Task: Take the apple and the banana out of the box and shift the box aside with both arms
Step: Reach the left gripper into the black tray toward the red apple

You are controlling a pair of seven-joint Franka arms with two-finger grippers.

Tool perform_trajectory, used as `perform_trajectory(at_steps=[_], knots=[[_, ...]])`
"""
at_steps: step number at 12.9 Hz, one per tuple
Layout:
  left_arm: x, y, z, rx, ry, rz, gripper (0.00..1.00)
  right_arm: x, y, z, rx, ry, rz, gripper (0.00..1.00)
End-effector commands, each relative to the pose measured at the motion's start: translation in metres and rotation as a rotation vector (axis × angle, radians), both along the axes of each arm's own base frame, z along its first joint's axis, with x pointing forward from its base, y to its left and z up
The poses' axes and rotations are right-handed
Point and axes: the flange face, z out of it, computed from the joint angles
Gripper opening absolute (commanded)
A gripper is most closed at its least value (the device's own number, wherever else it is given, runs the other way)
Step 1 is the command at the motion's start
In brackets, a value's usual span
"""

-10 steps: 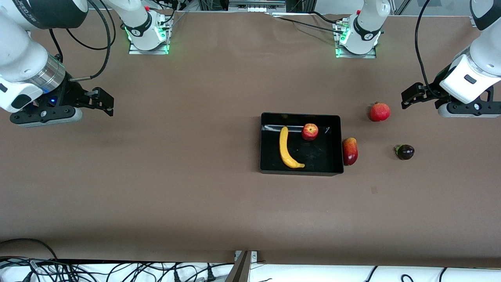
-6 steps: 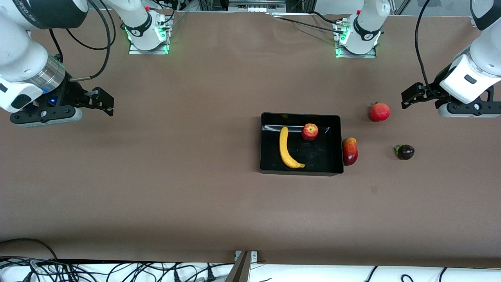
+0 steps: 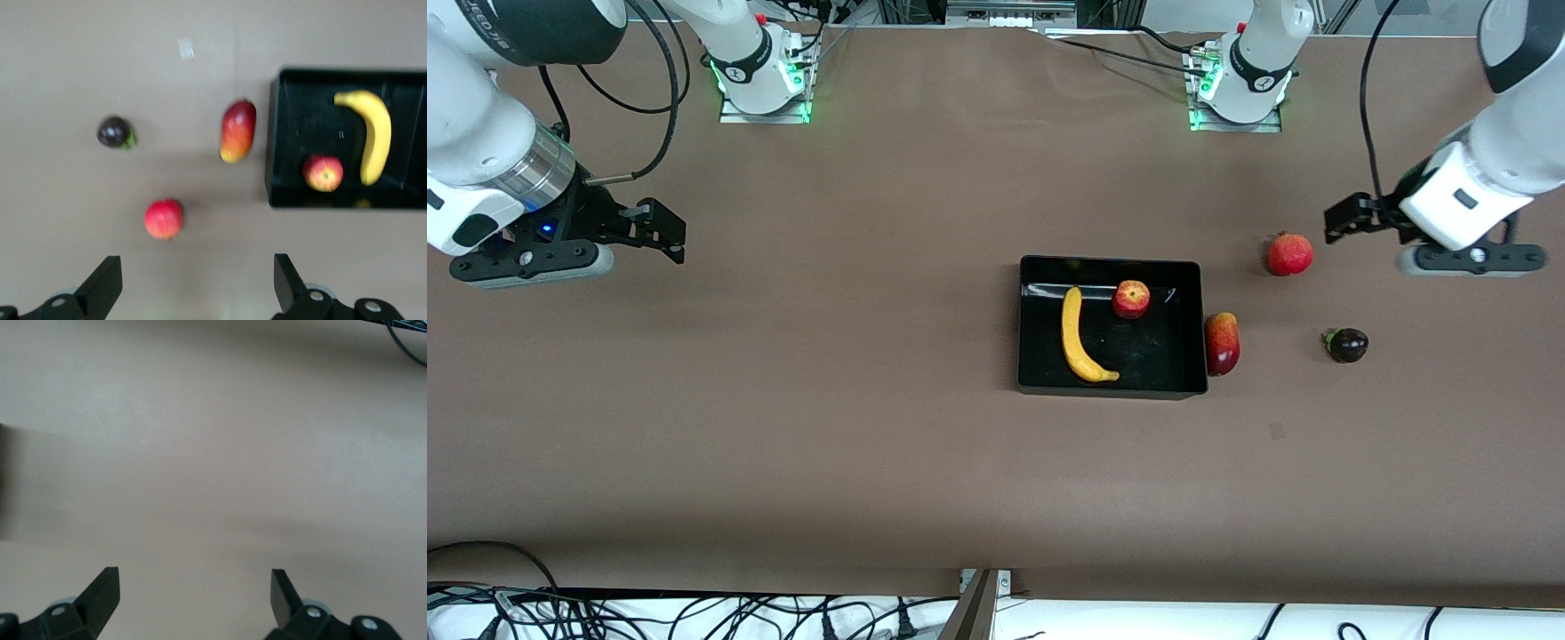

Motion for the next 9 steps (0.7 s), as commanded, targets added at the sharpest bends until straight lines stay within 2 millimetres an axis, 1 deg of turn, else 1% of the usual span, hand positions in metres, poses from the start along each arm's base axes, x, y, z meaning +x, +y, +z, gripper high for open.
perform_trajectory(at_steps=[1,3,4,5,7,9], knots=[[0.004,-0.063,-0.034,-0.005,0.097,-0.112,1.00,0.001,0.001,0.005,0.016,-0.005,-0.001,1.00],[0.028,-0.086,-0.085,-0.023,0.074,-0.096,1.00,0.001,0.001,0.006,0.016,-0.006,-0.001,1.00],[0.034,-0.107,-0.114,-0.028,0.086,-0.094,1.00,0.001,0.001,0.006,0.016,-0.006,-0.001,1.00],[0.038,-0.124,-0.138,-0.021,0.092,-0.065,1.00,0.001,0.001,0.006,0.016,-0.006,-0.001,1.00],[0.033,-0.154,-0.179,-0.013,0.047,-0.056,1.00,0.001,0.001,0.006,0.015,-0.008,0.001,1.00],[0.014,-0.165,-0.231,-0.010,-0.002,-0.065,1.00,0.001,0.002,0.006,0.013,-0.008,0.001,1.00]])
